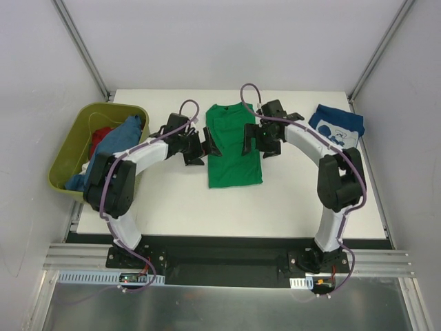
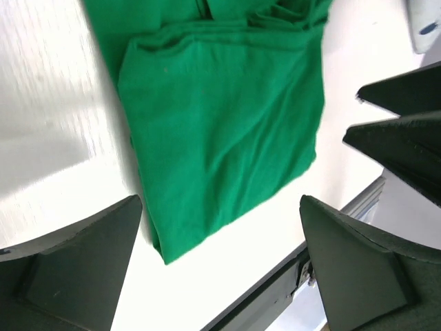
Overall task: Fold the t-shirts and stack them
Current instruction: Fold the folded rectangular tshirt in 1/3 of the way
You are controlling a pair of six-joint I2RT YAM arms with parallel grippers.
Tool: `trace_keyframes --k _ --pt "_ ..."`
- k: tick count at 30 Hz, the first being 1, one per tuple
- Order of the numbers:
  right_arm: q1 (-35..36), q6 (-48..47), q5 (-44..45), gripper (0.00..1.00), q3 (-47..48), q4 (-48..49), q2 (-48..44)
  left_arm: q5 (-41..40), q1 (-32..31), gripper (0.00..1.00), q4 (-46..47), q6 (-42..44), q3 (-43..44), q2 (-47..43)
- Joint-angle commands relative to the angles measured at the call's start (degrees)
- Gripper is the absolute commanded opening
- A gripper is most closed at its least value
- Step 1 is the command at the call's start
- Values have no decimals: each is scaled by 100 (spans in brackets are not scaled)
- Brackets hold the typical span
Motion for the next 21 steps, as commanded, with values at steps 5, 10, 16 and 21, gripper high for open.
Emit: trace_keyframes --k 5,10,16,21 --pt "86 375 -844 97 -1694 569 -1201 -143 -106 99 14 -228 -1262 -1302" --pt "86 401 -712 87 -2241 525 -1500 -170 -308 99 23 -325 -1526 -1233" --pt "7 463 -466 75 -2558 586 -1597 -258 -449 80 163 -447 -1518 -767" --pt "-230 480 -675 64 -2593 902 -1334 -197 -484 66 251 -483 -1316 -266"
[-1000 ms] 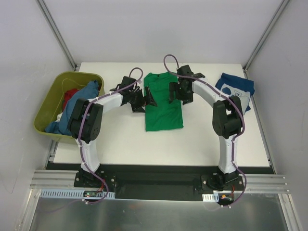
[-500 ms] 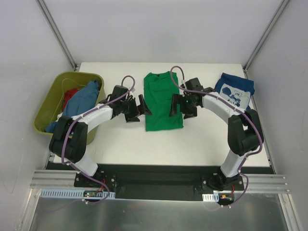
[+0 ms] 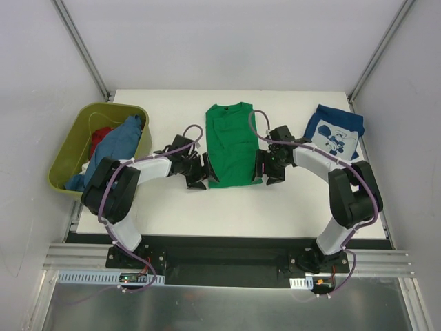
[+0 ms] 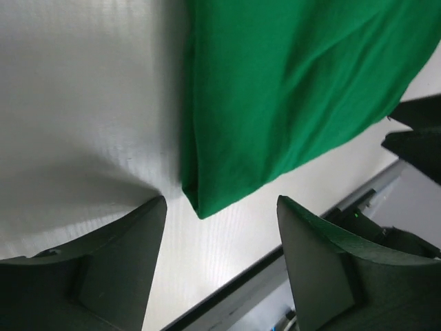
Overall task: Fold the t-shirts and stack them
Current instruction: Fold the folded rectangular tshirt in 1/3 of the way, then grab one side of the 2/3 rectangular tshirt with both arms
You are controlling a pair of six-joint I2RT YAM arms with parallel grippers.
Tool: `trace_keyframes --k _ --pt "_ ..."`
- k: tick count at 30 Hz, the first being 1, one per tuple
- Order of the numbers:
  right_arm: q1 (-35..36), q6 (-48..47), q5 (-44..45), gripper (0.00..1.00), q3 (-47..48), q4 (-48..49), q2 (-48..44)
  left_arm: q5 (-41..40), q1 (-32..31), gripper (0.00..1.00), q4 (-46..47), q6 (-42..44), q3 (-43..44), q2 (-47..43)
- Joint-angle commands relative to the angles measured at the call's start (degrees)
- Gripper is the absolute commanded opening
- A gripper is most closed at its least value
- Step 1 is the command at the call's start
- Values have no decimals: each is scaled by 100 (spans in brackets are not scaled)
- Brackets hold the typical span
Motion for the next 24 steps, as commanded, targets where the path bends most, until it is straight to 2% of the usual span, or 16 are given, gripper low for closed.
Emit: trace_keyframes --k 1,4,5,7,8,9,10,11,16,20,24 --pt "-217 89 -191 63 -23 398 19 -30 -54 64 144 -74 227 324" --pt "-252 107 -359 56 12 556 213 13 -133 52 135 -65 351 553" --pt "-252 107 -411 52 38 583 326 40 -159 44 144 -65 394 649" --pt "-261 124 -534 42 38 627 415 75 -177 33 144 -74 412 720" --pt "-270 142 -578 32 12 653 485 93 -177 25 135 -74 412 755" --pt "-270 151 -622 28 -31 662 503 84 -186 0 144 -74 395 747" --pt "-279 168 -649 21 -75 680 503 58 -186 0 144 -91 360 721" --pt "-305 186 -684 1 -206 706 460 58 -177 0 144 -66 264 590" --pt "-288 212 -860 0 -900 680 -295 58 -247 0 144 -39 -333 -427" --pt "-174 212 -816 0 -1604 190 -1689 101 -607 0 100 -266 -1185 -1518" --pt "81 405 -755 0 -2079 -453 -3036 -29 -1125 0 -128 -636 -1635 -2871"
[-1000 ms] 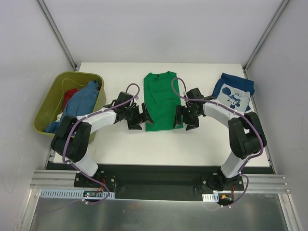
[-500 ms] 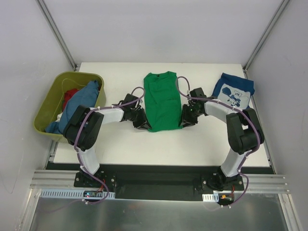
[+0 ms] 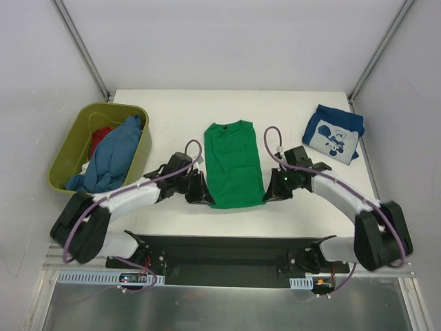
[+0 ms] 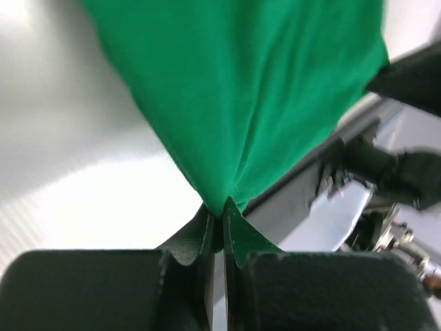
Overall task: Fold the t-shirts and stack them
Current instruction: Grab one side of the 2/3 rectangular tshirt with both arms, then fold the long partially folded tshirt into a neat square
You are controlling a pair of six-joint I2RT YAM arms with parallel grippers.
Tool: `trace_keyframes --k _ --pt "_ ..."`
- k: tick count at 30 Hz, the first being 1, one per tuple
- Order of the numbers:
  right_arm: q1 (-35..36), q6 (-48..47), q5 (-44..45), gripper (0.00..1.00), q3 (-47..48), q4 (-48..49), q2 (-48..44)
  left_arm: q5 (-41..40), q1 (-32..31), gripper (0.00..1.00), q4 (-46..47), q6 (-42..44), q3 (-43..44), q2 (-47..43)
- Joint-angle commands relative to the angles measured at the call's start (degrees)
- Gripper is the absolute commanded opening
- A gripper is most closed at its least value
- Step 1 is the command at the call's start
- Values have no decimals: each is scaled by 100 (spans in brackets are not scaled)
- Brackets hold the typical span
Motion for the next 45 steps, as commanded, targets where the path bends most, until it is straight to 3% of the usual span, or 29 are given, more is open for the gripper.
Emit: trace_keyframes --k 1,4,8,24,34,42,45 --pt "226 215 15 0 -303 -902 -1460 -192 -451 0 -370 -429 -387 -1676" --pt "261 251 15 0 -189 -1236 -2277 -323 -522 0 -538 -570 -379 -2487" --pt "261 -205 84 0 678 -1588 -2219 -596 -504 0 -670 -342 41 -2745" --pt "-134 -707 -196 0 3992 -1272 979 -87 1191 0 -670 291 1431 -778" --pt "-380 -698 -574 1 5005 -1175 2343 984 1746 0 -460 555 2424 1016" --pt "-565 -619 -741 0 5383 -947 3115 1276 2079 0 -214 424 2899 2114" --pt "-583 -646 -776 1 5567 -728 3502 1302 2176 13 -152 397 3118 2449"
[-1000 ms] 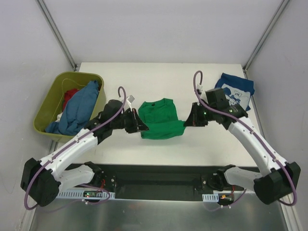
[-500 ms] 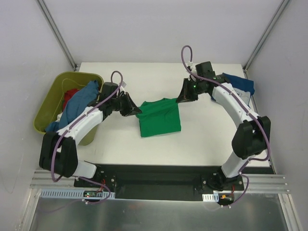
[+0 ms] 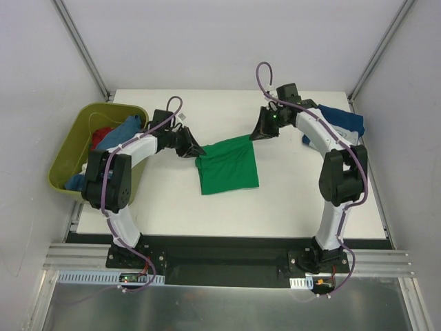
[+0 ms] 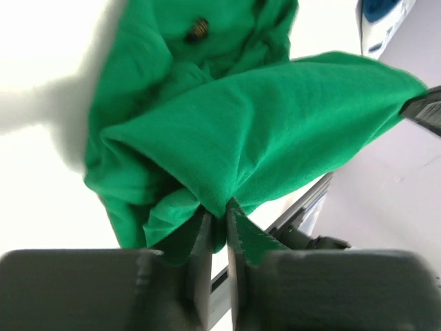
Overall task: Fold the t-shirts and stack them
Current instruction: Fold the long partially folded tshirt into a neat square
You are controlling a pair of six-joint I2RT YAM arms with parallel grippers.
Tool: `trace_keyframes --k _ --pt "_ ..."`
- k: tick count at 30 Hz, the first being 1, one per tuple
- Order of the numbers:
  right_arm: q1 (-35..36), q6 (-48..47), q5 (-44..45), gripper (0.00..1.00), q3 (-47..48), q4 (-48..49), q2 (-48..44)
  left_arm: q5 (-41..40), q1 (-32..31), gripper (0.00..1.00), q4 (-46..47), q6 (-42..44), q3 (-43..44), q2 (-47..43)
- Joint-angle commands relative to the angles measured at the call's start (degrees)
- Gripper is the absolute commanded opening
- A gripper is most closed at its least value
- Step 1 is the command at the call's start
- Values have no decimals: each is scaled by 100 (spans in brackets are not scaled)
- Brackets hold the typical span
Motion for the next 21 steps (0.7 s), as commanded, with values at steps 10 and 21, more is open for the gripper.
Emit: trace_keyframes --k 10,21 --pt "-74 -148 -60 98 988 106 865 440 216 63 362 -21 504 300" --pt "-73 -191 224 97 -720 713 -218 -474 76 66 362 752 -227 -185"
